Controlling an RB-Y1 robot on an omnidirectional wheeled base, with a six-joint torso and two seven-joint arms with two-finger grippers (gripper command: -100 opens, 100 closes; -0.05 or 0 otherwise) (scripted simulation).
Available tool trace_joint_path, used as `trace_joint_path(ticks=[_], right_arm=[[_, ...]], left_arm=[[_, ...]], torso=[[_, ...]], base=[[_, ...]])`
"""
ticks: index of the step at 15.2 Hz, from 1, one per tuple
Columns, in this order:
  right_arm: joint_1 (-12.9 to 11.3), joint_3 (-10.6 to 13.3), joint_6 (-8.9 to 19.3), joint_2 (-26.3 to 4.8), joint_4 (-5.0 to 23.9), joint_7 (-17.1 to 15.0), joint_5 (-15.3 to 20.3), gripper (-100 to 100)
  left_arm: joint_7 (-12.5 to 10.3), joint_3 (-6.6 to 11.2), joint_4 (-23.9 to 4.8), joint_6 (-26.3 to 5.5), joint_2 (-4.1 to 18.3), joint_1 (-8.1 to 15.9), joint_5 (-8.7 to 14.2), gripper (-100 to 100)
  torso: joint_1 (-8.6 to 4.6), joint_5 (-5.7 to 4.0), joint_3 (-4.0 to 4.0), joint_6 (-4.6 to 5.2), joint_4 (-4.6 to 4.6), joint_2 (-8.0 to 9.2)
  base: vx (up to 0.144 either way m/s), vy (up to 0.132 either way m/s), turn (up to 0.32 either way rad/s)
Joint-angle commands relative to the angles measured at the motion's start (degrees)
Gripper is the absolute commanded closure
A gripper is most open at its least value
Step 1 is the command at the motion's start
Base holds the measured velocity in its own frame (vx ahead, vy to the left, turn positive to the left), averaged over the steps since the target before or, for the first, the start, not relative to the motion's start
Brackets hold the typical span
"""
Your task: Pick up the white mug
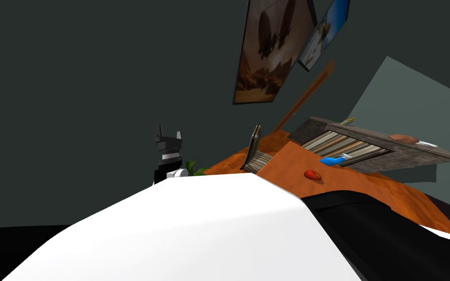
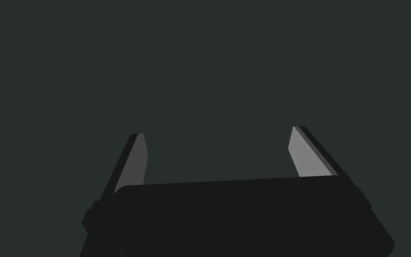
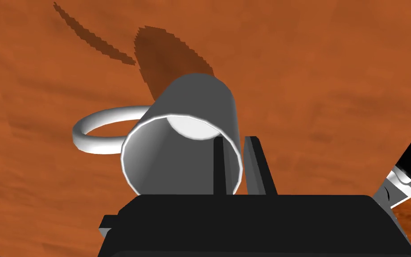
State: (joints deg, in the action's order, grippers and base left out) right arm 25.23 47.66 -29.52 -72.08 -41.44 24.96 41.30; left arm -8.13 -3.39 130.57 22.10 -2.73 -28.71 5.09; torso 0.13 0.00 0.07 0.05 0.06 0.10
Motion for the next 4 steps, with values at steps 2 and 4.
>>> trace_joint_path(ticks=[2, 4], right_arm=[[-0.13, -0.24, -1.91, -1.84, 0.09, 0.19, -0.31, 100], [0.32, 0.06, -1.04, -2.55, -1.45, -0.55, -0.24, 100]], left_arm=[[0.00, 0.00, 0.00, 0.00, 0.00, 0.00, 0.00, 0], [0.00, 0.00, 0.00, 0.00, -0.01, 0.00, 0.00, 0]], torso=[[0.07, 0.04, 0.00, 0.02, 0.00, -0.01], [0.29, 0.11, -0.02, 0.02, 0.00, -0.05]], base=[[0.009, 0.043, -0.070], [0.017, 0.055, -0.049]])
